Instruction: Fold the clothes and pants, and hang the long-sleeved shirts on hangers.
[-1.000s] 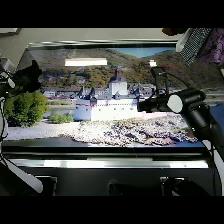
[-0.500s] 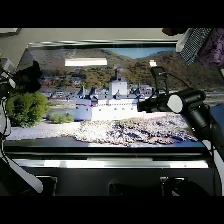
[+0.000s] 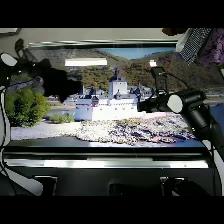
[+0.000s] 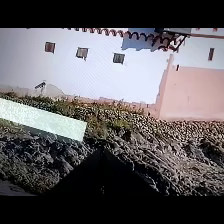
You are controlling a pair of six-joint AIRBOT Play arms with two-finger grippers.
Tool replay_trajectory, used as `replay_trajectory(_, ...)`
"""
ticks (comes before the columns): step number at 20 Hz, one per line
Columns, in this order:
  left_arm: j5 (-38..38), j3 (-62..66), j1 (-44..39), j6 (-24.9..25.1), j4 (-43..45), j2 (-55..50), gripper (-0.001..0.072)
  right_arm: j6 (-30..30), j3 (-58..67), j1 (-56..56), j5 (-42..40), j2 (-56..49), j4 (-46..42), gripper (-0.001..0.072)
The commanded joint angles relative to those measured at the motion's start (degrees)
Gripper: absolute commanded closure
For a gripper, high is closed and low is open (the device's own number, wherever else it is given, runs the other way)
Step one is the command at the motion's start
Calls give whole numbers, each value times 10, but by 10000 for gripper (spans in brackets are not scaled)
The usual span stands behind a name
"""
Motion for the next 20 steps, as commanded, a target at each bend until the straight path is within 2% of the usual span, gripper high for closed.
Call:
replay_trajectory(1, -111, 0, -99, -5, -42, 54, 697, 0, 0, 0, 0, 0, 0, 680)
replay_trajectory(5, -177, -2, -214, -49, -19, 71, 697, 0, 0, 0, 0, 0, 0, 680)
replay_trajectory(8, -186, -48, -294, -68, -12, 73, 697, 0, 0, 0, 0, 1, 0, 680)
replay_trajectory(13, -130, -232, -415, -112, 56, 110, 697, 0, 0, 0, 0, 0, 0, 680)
replay_trajectory(16, -78, -311, -432, -147, 51, 129, 675, 0, 0, 0, 0, 0, 0, 680)
replay_trajectory(18, -102, -307, -414, -133, 49, 141, 371, 0, 0, 0, -3, 1, 0, 680)
replay_trajectory(19, -117, -304, -396, -120, 49, 158, 279, 0, 0, 0, -6, 1, 0, 680)
replay_trajectory(20, -129, -303, -374, -113, 51, 182, 252, 0, 0, 0, -9, 1, 0, 680)
